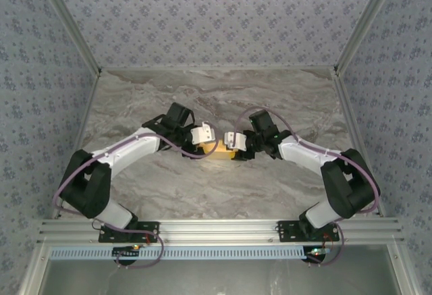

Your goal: Fold the paper box

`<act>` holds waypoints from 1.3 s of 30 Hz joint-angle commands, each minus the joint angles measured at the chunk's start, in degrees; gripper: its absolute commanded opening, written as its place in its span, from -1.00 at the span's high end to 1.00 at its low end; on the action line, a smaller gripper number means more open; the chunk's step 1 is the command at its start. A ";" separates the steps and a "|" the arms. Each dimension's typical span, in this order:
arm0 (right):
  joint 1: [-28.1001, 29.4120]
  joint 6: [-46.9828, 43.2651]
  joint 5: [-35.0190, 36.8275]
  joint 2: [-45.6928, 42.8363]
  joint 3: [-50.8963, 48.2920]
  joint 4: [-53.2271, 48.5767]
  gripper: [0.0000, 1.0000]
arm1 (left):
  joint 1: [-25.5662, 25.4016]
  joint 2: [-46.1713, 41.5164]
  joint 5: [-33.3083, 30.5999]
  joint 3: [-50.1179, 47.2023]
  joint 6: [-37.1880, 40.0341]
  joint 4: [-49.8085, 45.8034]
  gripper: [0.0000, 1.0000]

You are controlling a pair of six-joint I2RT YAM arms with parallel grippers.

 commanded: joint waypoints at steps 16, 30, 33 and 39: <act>-1.51 10.52 2.92 3.16 8.61 -9.32 0.06 | 2.20 -11.90 -9.21 -14.79 -43.33 31.42 -0.67; -1.41 13.55 4.94 3.79 8.39 -9.17 0.06 | 3.80 -1.37 -5.30 -5.54 -31.95 22.30 0.09; -1.47 13.86 5.68 3.85 8.49 -9.43 0.07 | 3.78 -0.59 -1.76 -5.25 -30.08 21.40 0.16; -1.68 14.49 5.51 4.39 8.70 -9.55 0.07 | 4.12 -0.94 2.14 -5.85 -27.28 20.47 0.15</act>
